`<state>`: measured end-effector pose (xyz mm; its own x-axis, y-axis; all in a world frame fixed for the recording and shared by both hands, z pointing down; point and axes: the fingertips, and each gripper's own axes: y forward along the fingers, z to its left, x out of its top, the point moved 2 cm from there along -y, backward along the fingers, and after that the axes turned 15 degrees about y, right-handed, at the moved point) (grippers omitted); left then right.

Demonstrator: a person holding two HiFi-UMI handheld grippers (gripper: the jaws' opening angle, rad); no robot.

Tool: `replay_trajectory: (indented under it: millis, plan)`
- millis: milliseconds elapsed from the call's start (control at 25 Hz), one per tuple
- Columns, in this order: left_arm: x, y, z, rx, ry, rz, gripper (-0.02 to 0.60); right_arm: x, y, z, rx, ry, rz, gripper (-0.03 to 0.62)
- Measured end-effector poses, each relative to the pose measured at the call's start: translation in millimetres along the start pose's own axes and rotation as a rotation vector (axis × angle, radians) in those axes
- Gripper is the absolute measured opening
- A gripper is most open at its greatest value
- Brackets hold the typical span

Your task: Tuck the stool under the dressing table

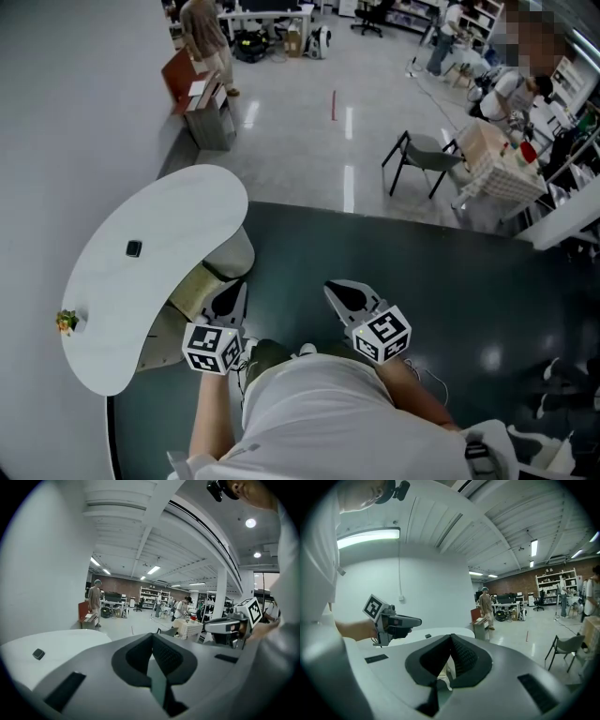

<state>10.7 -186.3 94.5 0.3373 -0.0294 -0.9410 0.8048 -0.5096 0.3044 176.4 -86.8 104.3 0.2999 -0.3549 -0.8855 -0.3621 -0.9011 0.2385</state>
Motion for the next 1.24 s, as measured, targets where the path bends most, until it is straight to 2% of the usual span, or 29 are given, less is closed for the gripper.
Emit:
replay_trajectory:
  millis: [720,1240]
  plan:
    - [-7,9,-25,-0.013,-0.009,0.02,0.003,-16,-20,-17,-0.011,0.028,0.018,0.009]
    - [-17,5,-28,-0.034,-0.025,0.017,0.003,-29,-21,-7,-0.004,0.055,0.013,0.009]
